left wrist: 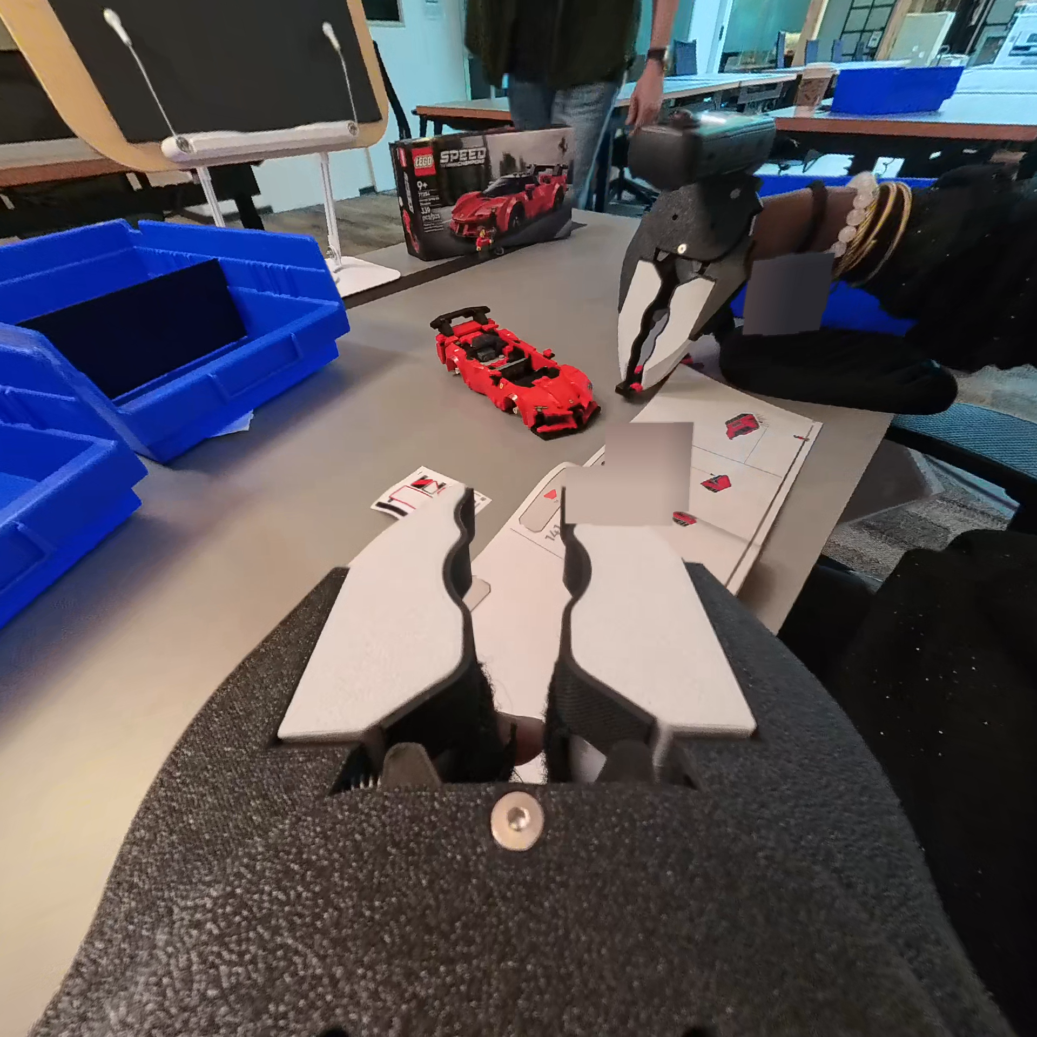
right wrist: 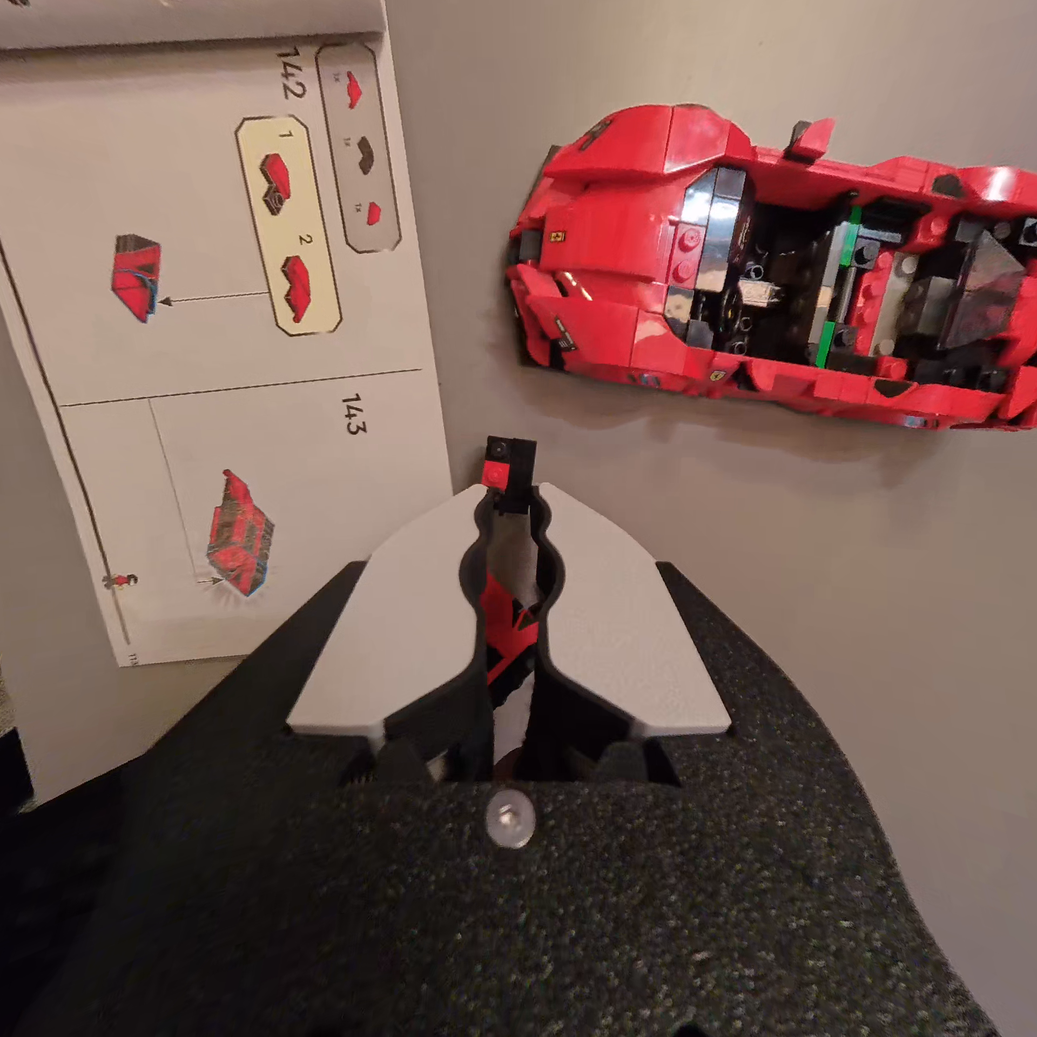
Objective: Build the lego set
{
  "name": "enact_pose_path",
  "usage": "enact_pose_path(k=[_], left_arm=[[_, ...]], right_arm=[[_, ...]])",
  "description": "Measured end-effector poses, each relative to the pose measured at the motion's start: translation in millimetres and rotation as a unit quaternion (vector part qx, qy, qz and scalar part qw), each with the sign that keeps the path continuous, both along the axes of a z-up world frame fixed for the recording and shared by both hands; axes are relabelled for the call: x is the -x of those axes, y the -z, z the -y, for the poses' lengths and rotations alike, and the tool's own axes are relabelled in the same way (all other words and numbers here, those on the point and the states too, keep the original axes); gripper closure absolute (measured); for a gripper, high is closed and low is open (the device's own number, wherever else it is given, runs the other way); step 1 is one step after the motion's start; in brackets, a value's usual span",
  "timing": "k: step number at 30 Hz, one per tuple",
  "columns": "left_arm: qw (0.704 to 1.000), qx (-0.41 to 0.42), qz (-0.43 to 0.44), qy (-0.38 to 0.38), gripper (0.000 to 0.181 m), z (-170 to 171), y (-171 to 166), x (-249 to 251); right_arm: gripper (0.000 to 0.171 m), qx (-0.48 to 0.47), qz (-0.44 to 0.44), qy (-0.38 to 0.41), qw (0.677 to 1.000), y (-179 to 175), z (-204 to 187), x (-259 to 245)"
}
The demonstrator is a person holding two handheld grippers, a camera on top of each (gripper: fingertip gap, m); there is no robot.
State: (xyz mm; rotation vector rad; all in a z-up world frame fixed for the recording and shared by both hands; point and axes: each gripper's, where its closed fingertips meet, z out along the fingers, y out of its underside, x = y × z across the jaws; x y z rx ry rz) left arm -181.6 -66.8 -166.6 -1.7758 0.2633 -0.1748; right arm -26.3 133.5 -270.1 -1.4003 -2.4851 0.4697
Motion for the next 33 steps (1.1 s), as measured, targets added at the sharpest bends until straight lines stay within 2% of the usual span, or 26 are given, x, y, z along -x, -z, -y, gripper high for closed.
enact_pose_path(k=[3, 7, 11, 13, 16, 18, 23, 25, 28, 30, 33], left_arm=[[1.0, 0.009, 0.01, 0.003, 0.152, -2, 5, 1], [1.0, 0.01, 0.01, 0.006, 0.15, -2, 8, -1], [1.0, 0.004, 0.005, 0.006, 0.15, -1, 6, -1], [1.0, -0.001, 0.007, 0.006, 0.15, 0, 3, -2], [1.0, -0.009, 0.008, 0.009, 0.15, 2, 0, -3], [1.0, -0.014, 0.004, 0.008, 0.15, 3, -2, -3], [1.0, -0.014, 0.007, 0.012, 0.15, 3, 1, -4], [1.0, -0.015, 0.007, 0.012, 0.15, 3, 2, -3], [1.0, -0.015, 0.01, 0.01, 0.15, 4, 3, -1], [1.0, -0.016, 0.014, 0.009, 0.15, 4, 3, 0], [0.999, -0.018, 0.038, 0.016, 0.156, 2, 4, -1]], right_arm=[[0.158, -0.013, 0.016, -0.002, 1.0, 6, -2, 1], [0.147, -0.004, 0.012, 0.007, 1.0, 3, -1, 2], [0.129, 0.015, -0.004, 0.035, 0.999, -8, -2, 3], [0.112, 0.048, -0.019, 0.077, 0.996, -17, -1, 9], [0.093, 0.101, -0.055, 0.193, 0.974, -23, -2, 26], [0.09, 0.106, -0.071, 0.235, 0.964, -19, 0, 35], [0.078, 0.063, -0.062, 0.274, 0.958, 5, 1, 46], [0.077, 0.043, -0.058, 0.272, 0.96, 11, 1, 50], [0.09, 0.02, -0.069, 0.268, 0.961, 7, -10, 53], [0.089, 0.011, -0.067, 0.266, 0.961, 6, -19, 51], [0.096, 0.002, -0.079, 0.271, 0.959, 4, -35, 54]])
